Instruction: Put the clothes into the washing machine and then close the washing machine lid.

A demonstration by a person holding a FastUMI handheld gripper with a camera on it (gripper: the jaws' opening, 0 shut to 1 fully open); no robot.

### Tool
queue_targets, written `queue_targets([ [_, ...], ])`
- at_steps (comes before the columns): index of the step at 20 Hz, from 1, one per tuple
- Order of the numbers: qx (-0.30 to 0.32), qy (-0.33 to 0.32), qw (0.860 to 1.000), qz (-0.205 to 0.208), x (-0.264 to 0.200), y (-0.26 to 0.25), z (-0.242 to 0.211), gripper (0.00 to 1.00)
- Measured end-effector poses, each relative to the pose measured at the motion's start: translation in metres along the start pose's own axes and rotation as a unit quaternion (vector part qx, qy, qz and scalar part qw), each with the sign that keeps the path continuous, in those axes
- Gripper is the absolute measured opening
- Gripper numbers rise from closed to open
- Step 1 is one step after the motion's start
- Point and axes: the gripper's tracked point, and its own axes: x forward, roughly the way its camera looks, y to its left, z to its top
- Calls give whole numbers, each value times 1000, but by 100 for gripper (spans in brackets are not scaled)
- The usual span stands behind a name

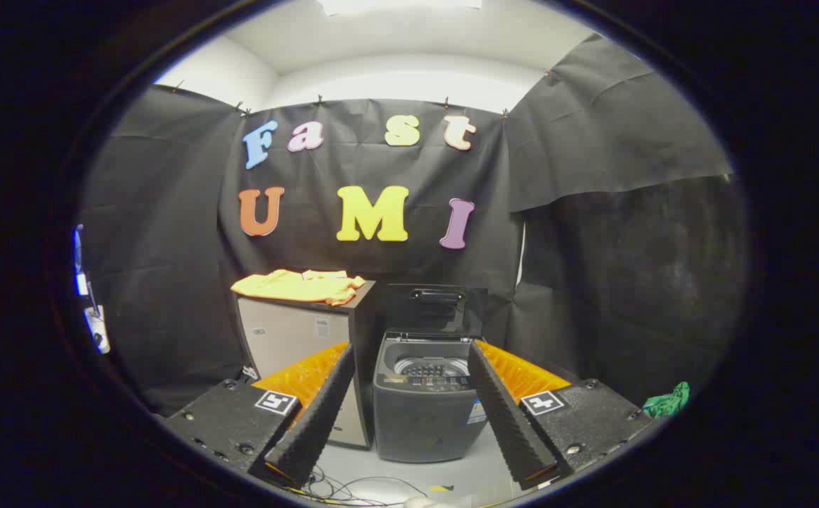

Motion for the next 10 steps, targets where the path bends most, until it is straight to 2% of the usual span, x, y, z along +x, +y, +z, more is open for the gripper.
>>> queue_targets([
  [10, -2, -4, 1000, 0, 1, 3, -1, 100],
])
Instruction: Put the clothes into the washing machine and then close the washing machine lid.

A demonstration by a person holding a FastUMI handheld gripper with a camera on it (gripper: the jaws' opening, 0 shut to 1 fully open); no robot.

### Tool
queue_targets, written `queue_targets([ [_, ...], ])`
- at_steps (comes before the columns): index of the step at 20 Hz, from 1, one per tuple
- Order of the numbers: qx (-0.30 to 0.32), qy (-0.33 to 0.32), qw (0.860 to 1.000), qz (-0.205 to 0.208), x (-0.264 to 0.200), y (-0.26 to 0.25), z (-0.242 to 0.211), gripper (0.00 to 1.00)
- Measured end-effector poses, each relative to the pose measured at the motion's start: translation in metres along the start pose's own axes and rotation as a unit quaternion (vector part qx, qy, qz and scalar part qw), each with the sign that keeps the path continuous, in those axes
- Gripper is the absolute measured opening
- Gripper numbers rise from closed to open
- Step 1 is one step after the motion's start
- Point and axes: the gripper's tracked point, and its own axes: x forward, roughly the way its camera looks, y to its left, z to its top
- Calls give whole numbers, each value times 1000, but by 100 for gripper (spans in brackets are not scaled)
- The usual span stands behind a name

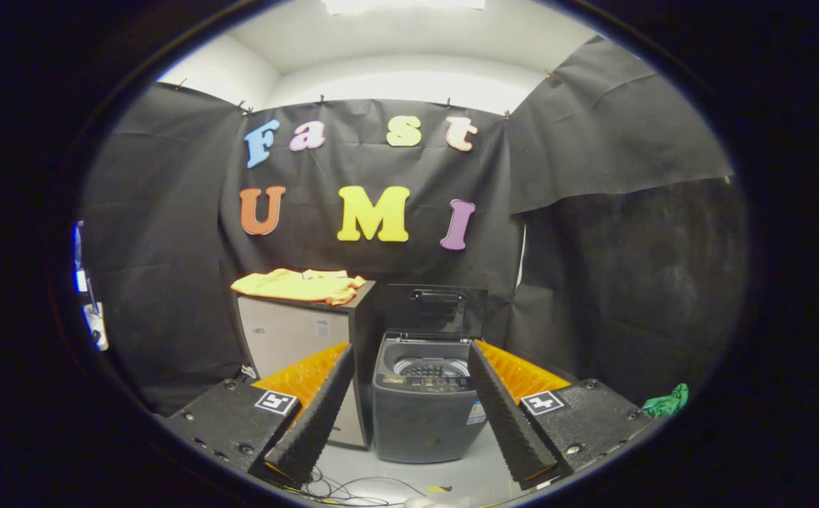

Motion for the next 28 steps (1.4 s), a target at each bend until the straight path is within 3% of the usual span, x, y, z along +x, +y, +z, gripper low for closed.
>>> queue_targets([
  [12, -14, 4, 1000, -2, 8, 13, 5, 100],
  [19, -4, -23, 1000, -19, 37, 23, 69, 100],
  [28, -9, -68, 998, 4, 112, 69, 190, 100],
])
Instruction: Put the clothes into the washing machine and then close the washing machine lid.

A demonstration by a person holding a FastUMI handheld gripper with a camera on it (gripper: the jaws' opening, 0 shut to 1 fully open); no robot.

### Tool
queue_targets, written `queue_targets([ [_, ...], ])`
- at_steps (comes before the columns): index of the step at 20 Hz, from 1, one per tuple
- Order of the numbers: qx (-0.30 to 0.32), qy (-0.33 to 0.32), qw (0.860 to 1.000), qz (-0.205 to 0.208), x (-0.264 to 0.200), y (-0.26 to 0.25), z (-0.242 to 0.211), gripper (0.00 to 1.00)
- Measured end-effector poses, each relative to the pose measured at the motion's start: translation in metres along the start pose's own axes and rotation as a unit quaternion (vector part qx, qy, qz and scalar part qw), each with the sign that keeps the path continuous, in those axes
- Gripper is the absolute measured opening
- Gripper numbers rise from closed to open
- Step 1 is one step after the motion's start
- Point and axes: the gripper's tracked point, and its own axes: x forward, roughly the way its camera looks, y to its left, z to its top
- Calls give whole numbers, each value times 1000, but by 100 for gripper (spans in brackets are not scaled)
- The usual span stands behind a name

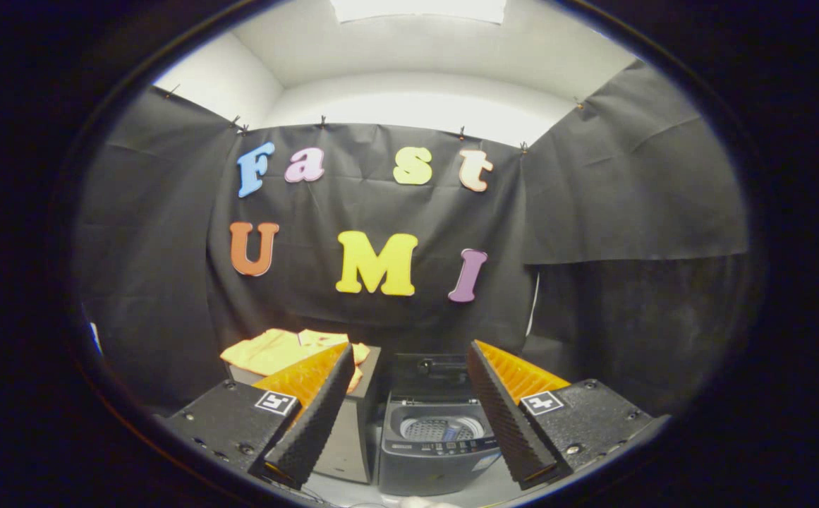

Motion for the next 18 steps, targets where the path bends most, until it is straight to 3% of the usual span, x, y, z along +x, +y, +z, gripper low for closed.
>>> queue_targets([
  [5, 26, -4, 999, 41, 78, 59, 41, 100],
  [9, 31, 18, 997, 64, 148, 111, 50, 100],
  [14, 40, 75, 991, 100, 231, 176, 23, 100],
  [18, 47, 147, 982, 110, 288, 214, -28, 100],
])
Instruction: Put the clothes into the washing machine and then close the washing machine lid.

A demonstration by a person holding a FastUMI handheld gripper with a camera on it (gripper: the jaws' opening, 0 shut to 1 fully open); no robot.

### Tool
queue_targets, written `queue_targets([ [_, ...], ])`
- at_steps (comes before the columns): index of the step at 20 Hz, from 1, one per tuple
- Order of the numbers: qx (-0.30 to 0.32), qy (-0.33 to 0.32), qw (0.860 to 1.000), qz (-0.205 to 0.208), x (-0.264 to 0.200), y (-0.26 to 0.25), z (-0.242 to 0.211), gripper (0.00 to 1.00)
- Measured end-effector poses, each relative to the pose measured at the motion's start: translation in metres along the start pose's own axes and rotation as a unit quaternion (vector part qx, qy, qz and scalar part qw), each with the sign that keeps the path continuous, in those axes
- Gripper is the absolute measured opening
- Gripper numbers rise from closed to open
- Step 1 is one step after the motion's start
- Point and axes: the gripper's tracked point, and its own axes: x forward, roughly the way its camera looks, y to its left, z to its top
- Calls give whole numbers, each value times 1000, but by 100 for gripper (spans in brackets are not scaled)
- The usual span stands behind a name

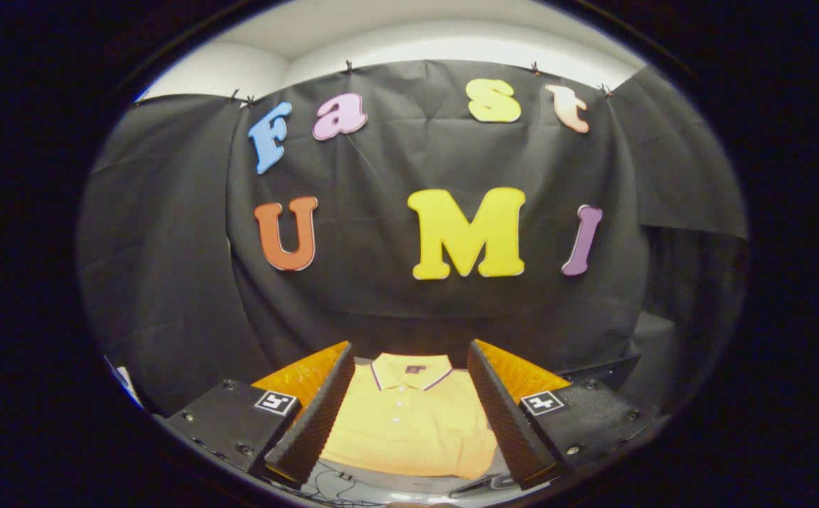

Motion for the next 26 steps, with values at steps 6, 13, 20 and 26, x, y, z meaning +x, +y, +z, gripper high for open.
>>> queue_targets([
  [6, -8, 102, 995, -12, 93, 6, -74, 100],
  [13, -30, 196, 979, -46, 154, -1, -163, 100],
  [20, -15, 226, 973, -45, 161, 3, -179, 99],
  [26, -41, 244, 969, -14, 164, 8, -179, 90],
])
